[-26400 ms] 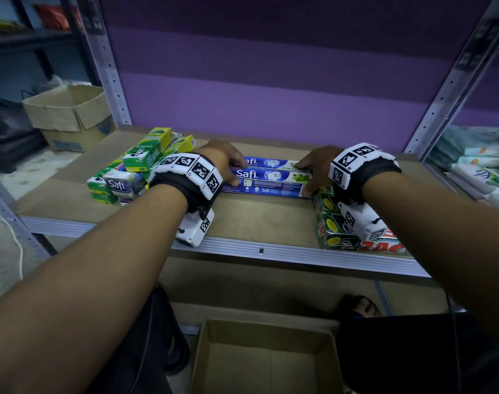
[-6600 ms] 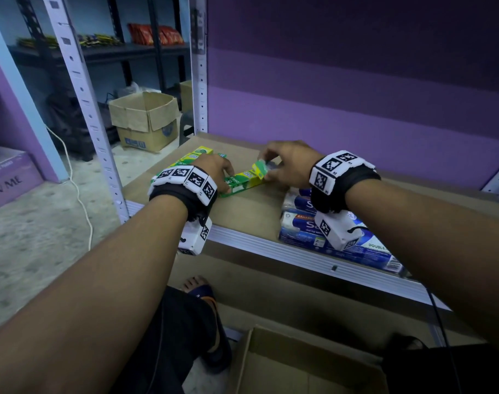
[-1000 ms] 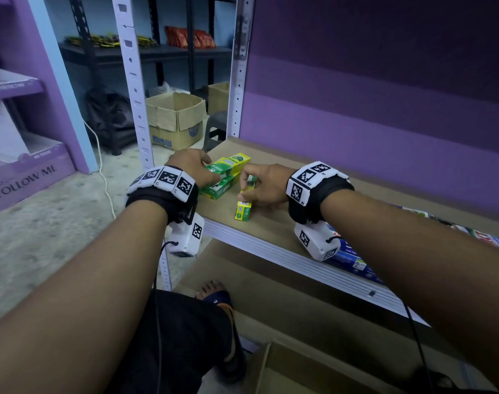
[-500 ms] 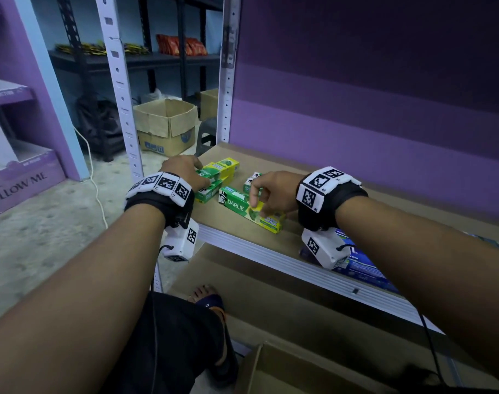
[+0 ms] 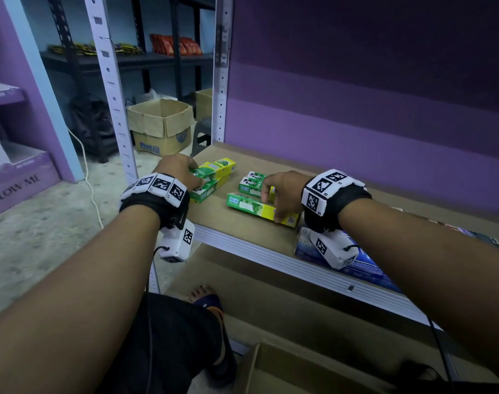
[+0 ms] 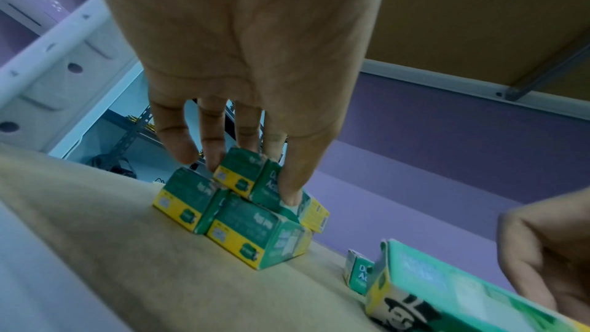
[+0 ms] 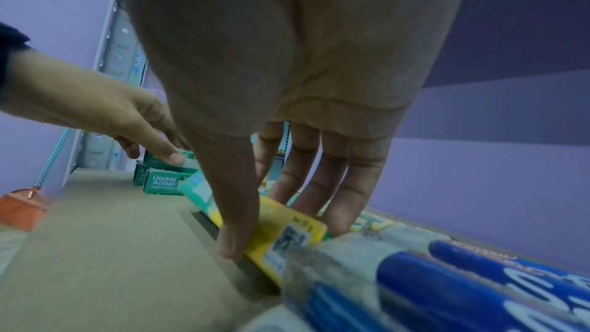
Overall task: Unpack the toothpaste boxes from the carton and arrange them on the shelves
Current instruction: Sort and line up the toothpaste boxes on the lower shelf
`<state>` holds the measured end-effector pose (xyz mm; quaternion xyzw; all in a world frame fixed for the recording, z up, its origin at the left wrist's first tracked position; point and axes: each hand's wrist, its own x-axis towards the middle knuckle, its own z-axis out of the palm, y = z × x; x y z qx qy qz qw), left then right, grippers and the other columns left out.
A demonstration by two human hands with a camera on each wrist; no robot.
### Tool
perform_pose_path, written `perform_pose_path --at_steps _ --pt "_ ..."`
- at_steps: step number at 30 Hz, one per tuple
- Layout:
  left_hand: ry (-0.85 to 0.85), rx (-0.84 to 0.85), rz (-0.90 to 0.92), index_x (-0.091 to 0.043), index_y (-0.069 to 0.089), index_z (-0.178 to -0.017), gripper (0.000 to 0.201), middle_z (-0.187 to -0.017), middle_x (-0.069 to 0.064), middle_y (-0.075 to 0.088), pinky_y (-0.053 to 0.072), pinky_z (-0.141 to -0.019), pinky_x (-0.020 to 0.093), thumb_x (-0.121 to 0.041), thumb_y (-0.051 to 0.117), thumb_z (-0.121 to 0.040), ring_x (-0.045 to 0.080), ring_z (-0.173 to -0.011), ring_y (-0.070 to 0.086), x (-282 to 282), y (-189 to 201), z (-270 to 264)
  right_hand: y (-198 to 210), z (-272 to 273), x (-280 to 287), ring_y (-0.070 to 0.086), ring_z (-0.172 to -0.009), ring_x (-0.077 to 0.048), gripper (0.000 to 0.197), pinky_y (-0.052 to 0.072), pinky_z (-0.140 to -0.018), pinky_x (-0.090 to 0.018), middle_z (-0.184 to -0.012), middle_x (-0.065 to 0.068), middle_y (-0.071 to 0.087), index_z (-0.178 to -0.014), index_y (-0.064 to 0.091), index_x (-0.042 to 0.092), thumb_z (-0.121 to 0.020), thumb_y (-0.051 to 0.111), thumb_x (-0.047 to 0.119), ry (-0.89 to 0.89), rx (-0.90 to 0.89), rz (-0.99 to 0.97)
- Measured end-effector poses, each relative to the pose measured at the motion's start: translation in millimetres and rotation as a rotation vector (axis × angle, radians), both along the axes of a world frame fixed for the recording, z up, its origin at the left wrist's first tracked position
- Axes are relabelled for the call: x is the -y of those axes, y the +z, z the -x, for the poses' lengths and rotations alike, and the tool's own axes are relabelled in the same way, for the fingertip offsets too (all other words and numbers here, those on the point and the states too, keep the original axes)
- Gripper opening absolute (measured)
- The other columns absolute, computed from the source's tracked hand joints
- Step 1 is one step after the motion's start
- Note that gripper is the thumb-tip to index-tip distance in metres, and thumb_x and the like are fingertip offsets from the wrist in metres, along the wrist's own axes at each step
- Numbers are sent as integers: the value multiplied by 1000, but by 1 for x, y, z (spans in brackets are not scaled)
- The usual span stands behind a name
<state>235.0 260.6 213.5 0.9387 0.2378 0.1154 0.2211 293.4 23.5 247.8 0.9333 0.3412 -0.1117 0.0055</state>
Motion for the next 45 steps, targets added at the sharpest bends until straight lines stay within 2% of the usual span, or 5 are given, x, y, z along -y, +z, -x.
perform_pose_path --at_steps 7,13,26,32,45 --pt "-24 30 -1 -27 66 -127 48 -130 8 62 47 -92 29 -35 78 -80 25 -116 58 1 0 -1 -1 -14 -5 48 -35 3 30 33 -32 -11 -57 12 55 -86 68 26 -66 89 21 1 -4 17" --pt "-38 71 17 -26 66 -126 47 -130 5 63 45 -93 27 -34 77 -81 23 -117 58 -1 2 0 -2 -28 -9 57 -71 -14 30 42 -57 -21 -78 10 62 -85 69 25 -64 90 24 -13 11 42" --pt "-88 75 40 -27 66 -127 48 -129 5 62 45 -93 27 -33 78 -81 22 -114 59 -1 4 0 -13 -56 -14 62 -75 -16 36 42 -52 -19 -98 0 70 -80 70 23 -55 94 32 -114 53 35" --pt "-99 105 38 -27 66 -126 47 -131 3 61 41 -91 23 -31 77 -81 21 -116 58 2 4 2 -13 -60 -18 68 -85 -25 59 60 -78 -40 -101 -2 69 -94 72 20 -49 90 53 -148 162 134" --pt "-117 125 40 -27 66 -127 45 -132 3 61 42 -93 25 -31 76 -83 22 -117 57 2 6 9 -8 -48 -5 67 -100 -26 55 57 -88 -38 -112 -6 69 -109 72 14 -67 87 45 -197 161 151"
